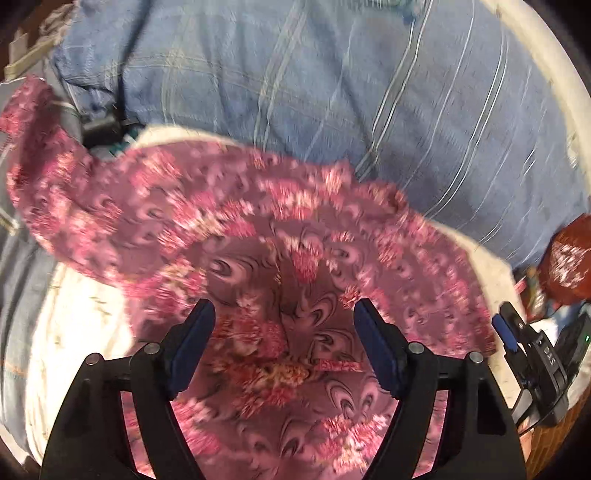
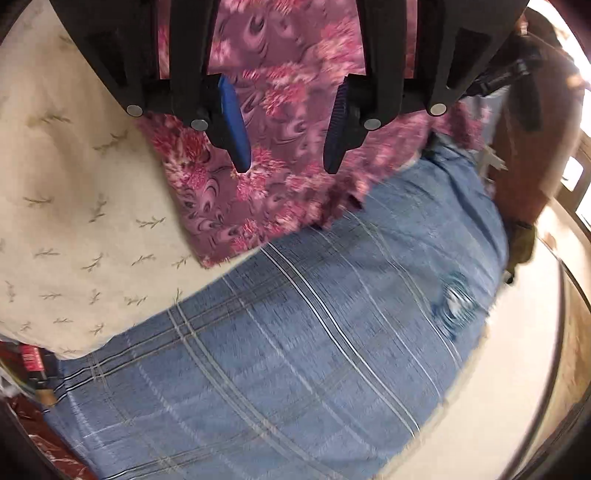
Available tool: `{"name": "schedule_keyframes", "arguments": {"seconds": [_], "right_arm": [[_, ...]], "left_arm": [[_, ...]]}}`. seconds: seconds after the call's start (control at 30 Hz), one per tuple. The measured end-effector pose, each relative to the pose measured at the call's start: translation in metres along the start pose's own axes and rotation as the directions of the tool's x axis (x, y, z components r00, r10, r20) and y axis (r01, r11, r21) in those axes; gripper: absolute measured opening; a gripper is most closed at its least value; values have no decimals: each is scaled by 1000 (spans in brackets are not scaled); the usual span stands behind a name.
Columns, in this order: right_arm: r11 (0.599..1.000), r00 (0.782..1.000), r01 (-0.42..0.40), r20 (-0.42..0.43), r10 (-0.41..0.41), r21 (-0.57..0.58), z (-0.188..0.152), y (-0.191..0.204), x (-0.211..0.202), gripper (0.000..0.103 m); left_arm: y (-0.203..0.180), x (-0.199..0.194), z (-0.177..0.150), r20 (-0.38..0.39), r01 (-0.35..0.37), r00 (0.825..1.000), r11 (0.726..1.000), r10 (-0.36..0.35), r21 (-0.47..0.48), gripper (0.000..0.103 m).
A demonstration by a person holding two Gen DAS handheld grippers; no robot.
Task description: Fold small clothes
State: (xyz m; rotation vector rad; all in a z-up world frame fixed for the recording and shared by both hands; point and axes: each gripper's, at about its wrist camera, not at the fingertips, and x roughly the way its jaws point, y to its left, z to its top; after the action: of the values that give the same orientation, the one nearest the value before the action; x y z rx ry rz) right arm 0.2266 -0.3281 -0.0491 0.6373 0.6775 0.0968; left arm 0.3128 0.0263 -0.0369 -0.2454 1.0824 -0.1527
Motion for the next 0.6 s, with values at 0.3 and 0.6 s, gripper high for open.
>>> {"name": "schedule_keyframes", "arguments": {"seconds": [0.3, 0.6], "right_arm": [[998, 999, 49, -1, -49, -38, -30, -21, 25, 46], [998, 999, 50, -3, -50, -38, -29, -18, 27, 46]], "left_arm": [[-3, 35, -15, -24, 5, 1000, 1000, -4, 22, 87], [-6, 30, -15, -25, 1, 1000, 999, 0, 47, 87]]}}
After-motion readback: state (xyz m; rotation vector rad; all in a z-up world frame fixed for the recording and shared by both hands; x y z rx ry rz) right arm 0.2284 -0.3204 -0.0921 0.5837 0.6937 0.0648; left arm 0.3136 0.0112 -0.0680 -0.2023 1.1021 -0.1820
